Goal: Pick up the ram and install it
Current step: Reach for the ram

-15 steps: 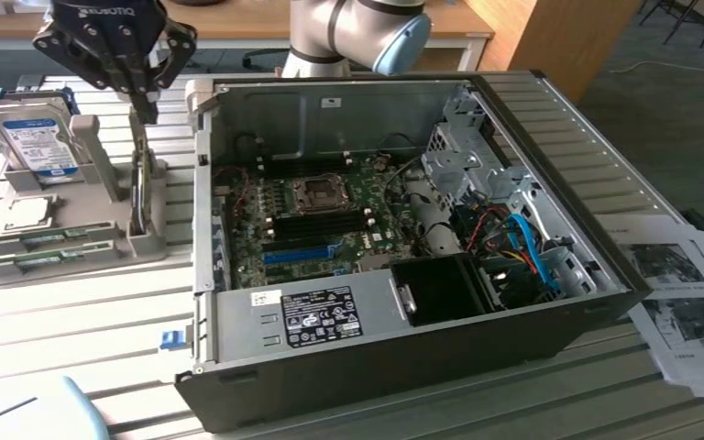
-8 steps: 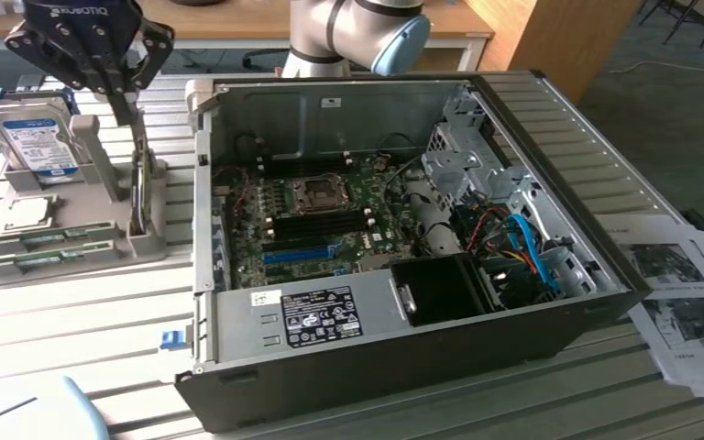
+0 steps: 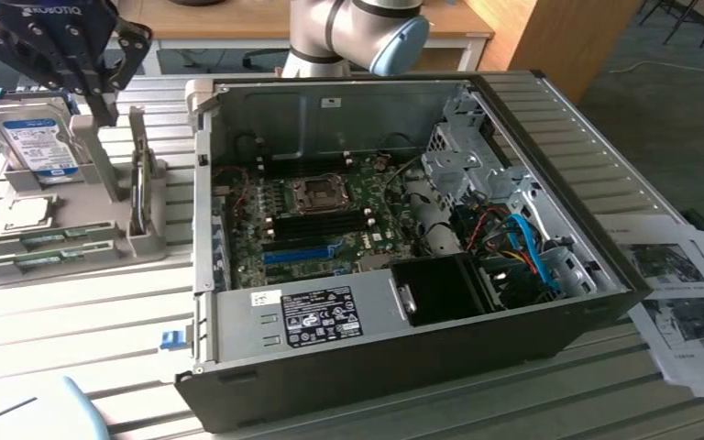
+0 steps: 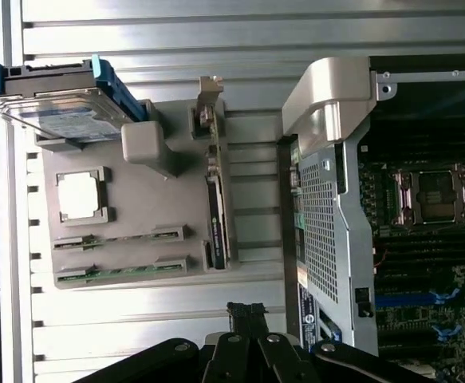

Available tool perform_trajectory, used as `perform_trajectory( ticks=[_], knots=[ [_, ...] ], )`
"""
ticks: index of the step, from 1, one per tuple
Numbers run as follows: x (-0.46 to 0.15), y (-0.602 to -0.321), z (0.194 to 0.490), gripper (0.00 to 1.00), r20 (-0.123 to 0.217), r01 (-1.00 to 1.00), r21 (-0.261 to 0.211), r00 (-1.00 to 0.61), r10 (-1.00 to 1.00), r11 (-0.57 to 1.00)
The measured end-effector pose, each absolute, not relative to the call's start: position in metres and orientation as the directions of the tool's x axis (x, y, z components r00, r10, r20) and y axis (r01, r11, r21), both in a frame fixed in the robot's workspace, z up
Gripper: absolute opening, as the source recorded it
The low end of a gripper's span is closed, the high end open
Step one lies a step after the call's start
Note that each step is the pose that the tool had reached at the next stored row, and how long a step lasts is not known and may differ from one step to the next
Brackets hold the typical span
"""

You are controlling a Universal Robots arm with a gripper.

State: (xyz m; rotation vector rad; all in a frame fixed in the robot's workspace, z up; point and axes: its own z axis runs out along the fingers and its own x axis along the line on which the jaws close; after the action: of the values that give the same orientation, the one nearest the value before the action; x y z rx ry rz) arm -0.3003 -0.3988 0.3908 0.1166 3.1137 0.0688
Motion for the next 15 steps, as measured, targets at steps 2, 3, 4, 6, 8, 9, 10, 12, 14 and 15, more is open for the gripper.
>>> perform_trajectory(
  ticks=[2, 3, 4, 6, 8, 9, 10, 12, 14, 15],
  knots=[
    [-0.305, -0.399, 0.391, 0.09, -0.023, 0.074, 0.045, -0.997, 0.075, 0.996],
    [-0.308, -0.399, 0.391, 0.09, -0.023, 0.074, 0.045, -0.997, 0.075, 0.996],
    [-0.310, -0.399, 0.391, 0.09, -0.023, 0.074, 0.045, -0.997, 0.075, 0.996],
    [-0.314, -0.399, 0.391, 0.09, -0.023, 0.074, 0.045, -0.997, 0.075, 0.996],
    [-0.319, -0.399, 0.391, 0.09, -0.023, 0.074, 0.045, -0.997, 0.075, 0.996],
    [-0.322, -0.399, 0.391, 0.09, -0.023, 0.074, 0.045, -0.997, 0.075, 0.996],
    [-0.324, -0.399, 0.391, 0.09, -0.023, 0.074, 0.045, -0.997, 0.075, 0.996],
    [-0.329, -0.399, 0.391, 0.09, -0.023, 0.074, 0.045, -0.997, 0.075, 0.996],
    [-0.334, -0.399, 0.391, 0.09, -0.023, 0.074, 0.045, -0.997, 0.075, 0.996],
    [-0.337, -0.399, 0.390, 0.09, -0.023, 0.074, 0.045, -0.997, 0.075, 0.996]
  ],
)
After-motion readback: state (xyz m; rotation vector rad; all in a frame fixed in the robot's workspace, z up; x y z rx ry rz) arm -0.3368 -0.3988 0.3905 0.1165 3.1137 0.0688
